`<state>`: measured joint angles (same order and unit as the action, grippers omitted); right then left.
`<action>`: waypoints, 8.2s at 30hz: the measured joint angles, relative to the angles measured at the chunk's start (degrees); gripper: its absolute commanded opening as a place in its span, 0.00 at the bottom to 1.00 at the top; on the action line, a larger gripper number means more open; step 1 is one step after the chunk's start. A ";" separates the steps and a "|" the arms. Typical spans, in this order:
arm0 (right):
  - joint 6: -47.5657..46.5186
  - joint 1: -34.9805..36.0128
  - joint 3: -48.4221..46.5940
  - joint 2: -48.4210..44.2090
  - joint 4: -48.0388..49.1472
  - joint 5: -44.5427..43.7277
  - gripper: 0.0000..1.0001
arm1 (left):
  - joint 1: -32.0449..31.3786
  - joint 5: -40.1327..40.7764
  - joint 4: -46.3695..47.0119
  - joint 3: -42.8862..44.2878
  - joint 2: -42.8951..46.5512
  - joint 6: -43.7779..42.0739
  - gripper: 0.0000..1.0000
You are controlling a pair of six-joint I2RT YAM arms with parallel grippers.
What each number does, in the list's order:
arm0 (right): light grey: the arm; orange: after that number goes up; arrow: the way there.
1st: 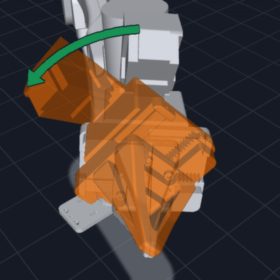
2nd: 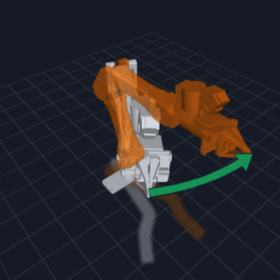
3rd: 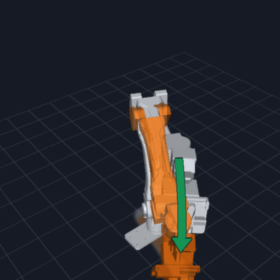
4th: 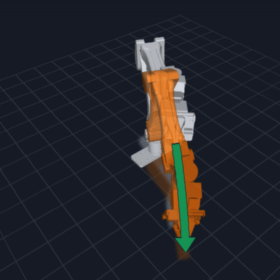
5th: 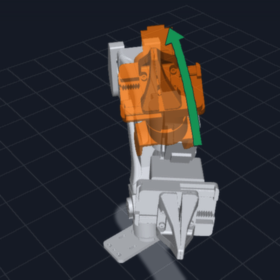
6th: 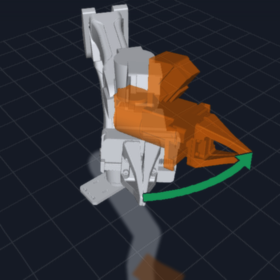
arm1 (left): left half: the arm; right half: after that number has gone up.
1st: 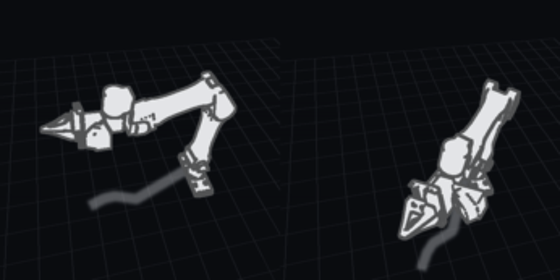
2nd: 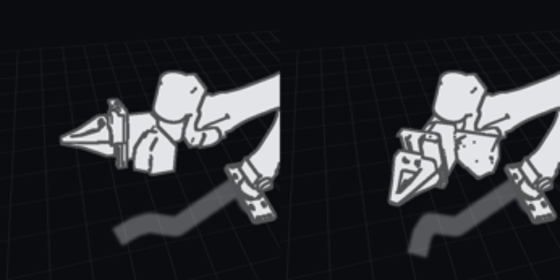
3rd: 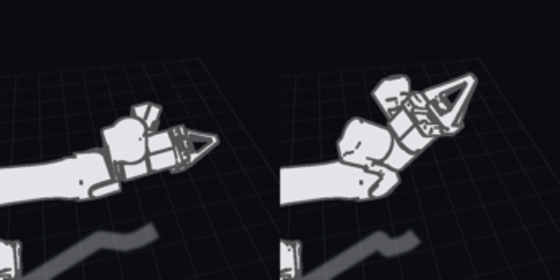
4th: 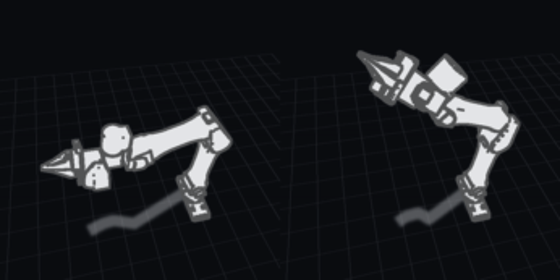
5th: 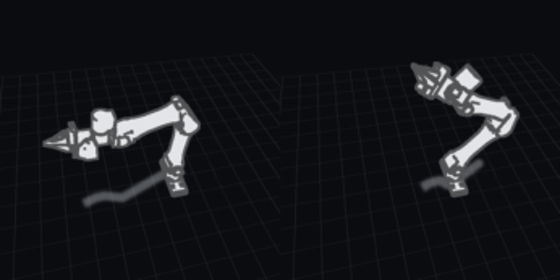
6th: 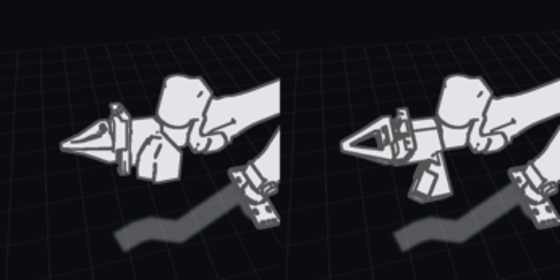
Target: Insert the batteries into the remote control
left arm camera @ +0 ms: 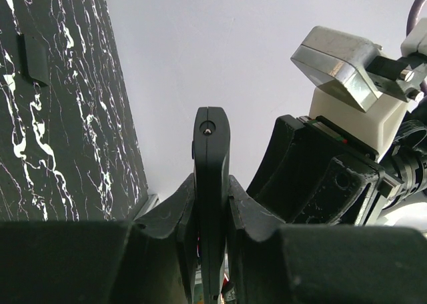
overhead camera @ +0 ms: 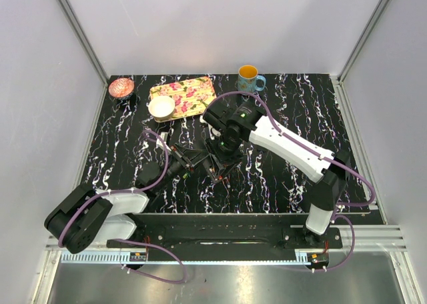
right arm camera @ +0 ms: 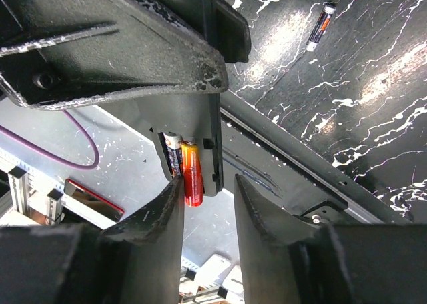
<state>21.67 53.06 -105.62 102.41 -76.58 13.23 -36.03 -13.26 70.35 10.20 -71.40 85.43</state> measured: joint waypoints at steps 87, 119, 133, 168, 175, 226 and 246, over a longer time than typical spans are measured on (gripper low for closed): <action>0.83 -3.02 69.24 -52.35 82.01 6.01 0.74 | 2.36 -9.51 -15.19 8.22 7.96 4.42 0.00; 7.54 -7.50 68.28 -42.75 89.20 19.43 0.64 | 2.47 -8.76 -17.86 8.20 10.29 2.49 0.00; 12.81 -10.82 67.69 -40.74 90.51 25.59 0.54 | 2.47 -8.07 -18.01 8.20 11.04 2.43 0.00; 16.28 -12.39 62.27 -35.04 86.77 26.21 0.30 | 2.36 -8.85 -18.40 8.20 11.04 1.14 0.00; 16.74 -12.55 62.27 -35.39 85.96 24.63 0.79 | 2.14 -9.11 -18.62 8.20 11.30 0.90 0.00; 8.92 -28.83 31.93 6.51 45.05 -28.61 0.66 | 3.80 -4.13 -43.76 3.41 32.70 -15.17 0.00; 6.10 -31.01 33.70 7.43 47.84 -24.06 0.28 | 3.80 -5.05 -42.01 3.37 29.68 -15.06 0.00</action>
<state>27.77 22.04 -71.92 109.84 -28.73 -10.83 -32.23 -18.31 28.34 13.56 -41.71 70.37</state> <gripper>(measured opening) 0.451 0.220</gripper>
